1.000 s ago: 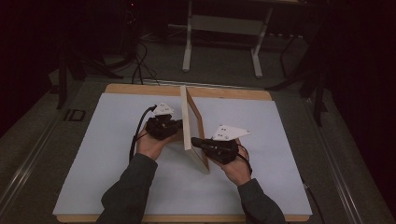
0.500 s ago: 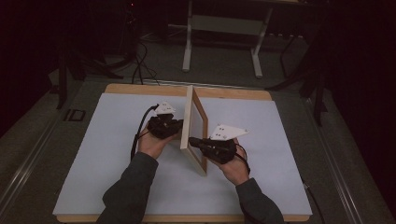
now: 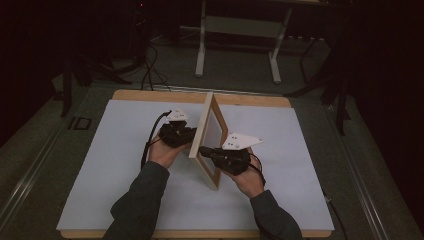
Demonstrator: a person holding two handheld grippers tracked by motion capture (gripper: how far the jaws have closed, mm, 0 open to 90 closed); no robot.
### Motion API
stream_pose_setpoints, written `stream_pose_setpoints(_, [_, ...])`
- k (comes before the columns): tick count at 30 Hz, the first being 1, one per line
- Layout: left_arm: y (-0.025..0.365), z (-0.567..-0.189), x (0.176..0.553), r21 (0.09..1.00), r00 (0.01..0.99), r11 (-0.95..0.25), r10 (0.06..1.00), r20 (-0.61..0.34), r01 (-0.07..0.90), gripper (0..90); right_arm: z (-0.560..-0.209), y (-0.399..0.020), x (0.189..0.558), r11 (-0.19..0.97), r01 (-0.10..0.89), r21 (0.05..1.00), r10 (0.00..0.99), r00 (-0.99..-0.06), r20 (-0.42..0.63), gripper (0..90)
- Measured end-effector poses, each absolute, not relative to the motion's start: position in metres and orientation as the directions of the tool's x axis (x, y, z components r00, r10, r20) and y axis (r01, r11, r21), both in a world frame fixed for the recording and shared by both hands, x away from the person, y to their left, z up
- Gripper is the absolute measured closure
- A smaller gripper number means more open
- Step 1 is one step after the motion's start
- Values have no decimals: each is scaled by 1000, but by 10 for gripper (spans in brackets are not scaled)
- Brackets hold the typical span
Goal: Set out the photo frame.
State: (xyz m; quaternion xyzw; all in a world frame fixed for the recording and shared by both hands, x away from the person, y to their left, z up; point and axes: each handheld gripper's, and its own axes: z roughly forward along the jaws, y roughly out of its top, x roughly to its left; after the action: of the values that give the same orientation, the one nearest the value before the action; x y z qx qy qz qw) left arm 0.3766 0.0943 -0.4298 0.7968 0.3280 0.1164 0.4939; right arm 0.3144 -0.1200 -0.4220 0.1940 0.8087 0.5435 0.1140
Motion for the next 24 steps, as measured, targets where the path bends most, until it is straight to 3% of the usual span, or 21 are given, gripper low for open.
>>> stream_pose_setpoints(24, [99, -433, 383, 871, 787, -278, 590, -179, 406, 900, -421, -111, 316, 341, 181, 922, 434, -901, 16, 900])
